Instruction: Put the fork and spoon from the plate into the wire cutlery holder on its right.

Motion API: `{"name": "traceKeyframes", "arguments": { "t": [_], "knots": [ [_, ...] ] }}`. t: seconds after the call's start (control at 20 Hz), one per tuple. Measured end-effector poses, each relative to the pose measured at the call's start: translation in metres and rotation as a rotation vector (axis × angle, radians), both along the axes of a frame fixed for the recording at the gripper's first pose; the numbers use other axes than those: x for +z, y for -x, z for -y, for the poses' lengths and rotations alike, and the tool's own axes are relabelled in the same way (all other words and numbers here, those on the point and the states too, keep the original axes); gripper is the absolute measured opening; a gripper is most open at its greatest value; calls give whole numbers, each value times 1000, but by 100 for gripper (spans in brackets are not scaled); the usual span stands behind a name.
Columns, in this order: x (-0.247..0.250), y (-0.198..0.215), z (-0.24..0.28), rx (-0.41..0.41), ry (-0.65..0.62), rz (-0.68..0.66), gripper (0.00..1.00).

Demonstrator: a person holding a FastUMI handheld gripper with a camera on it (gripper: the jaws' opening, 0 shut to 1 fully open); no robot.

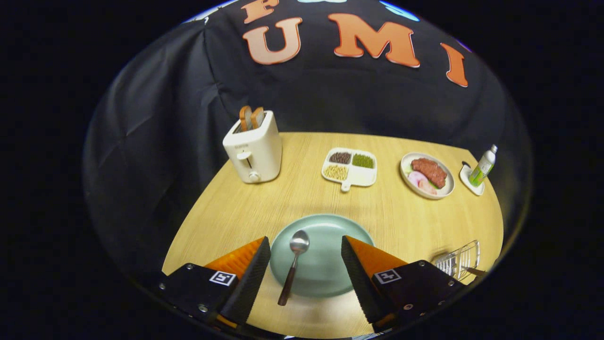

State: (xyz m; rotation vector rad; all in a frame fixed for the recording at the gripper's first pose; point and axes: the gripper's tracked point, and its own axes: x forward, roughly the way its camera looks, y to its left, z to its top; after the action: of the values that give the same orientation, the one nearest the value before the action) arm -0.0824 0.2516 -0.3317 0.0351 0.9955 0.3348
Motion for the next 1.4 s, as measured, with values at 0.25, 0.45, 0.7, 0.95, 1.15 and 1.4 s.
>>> {"name": "traceKeyframes", "arguments": {
  "t": [0.25,0.45,0.7,0.95,1.15,1.4],
  "knots": [
    [-48,28,-12,68,56,-170,88],
    [-75,37,-13,101,115,-270,80],
    [-97,43,-14,102,142,-354,66],
    [-110,48,-9,98,176,-441,41],
    [-116,52,-6,82,195,-505,17],
    [-116,50,-9,87,157,-511,9]
  ]
}}
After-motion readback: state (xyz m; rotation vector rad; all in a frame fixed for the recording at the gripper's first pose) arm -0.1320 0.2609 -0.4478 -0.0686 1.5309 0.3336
